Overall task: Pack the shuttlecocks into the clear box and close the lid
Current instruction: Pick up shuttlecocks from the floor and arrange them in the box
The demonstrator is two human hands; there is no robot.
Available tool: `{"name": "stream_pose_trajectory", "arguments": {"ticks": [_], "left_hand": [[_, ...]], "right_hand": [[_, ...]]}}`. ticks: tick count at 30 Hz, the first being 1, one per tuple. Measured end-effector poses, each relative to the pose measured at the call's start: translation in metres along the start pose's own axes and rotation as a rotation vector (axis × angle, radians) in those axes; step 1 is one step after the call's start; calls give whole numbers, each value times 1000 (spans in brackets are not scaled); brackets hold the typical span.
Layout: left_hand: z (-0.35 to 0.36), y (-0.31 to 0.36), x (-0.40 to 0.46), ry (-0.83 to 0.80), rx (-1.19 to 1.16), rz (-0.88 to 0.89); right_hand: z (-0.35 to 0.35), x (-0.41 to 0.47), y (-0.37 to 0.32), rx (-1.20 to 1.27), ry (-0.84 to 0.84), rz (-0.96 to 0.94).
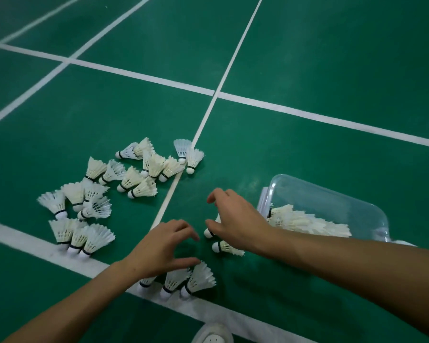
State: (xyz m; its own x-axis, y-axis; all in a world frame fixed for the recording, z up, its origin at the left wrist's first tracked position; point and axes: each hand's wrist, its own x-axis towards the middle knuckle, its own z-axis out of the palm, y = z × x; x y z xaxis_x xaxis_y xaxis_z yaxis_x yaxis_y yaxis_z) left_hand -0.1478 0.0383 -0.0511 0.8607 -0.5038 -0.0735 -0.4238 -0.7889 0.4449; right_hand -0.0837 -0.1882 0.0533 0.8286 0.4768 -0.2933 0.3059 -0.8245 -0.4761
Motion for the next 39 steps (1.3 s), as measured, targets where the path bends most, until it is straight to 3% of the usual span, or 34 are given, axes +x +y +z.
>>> {"name": "stream_pose_trajectory", "arguments": {"ticks": [7, 11, 24, 31, 39], "left_hand": [[12, 3, -51, -86, 227, 71], [32, 2, -54, -45, 351, 115], [40, -25, -48, 164, 362, 153], [3, -30, -25, 322, 207, 70], [-92, 41, 71, 448, 78, 242]], "right_hand": [[40, 16, 7, -43, -44, 194], [58, 15, 14, -69, -79, 262], [66, 17, 12, -96, 25, 169], [15, 13, 5, -57, 117, 22], [-95, -35, 41, 87, 266, 45]]}}
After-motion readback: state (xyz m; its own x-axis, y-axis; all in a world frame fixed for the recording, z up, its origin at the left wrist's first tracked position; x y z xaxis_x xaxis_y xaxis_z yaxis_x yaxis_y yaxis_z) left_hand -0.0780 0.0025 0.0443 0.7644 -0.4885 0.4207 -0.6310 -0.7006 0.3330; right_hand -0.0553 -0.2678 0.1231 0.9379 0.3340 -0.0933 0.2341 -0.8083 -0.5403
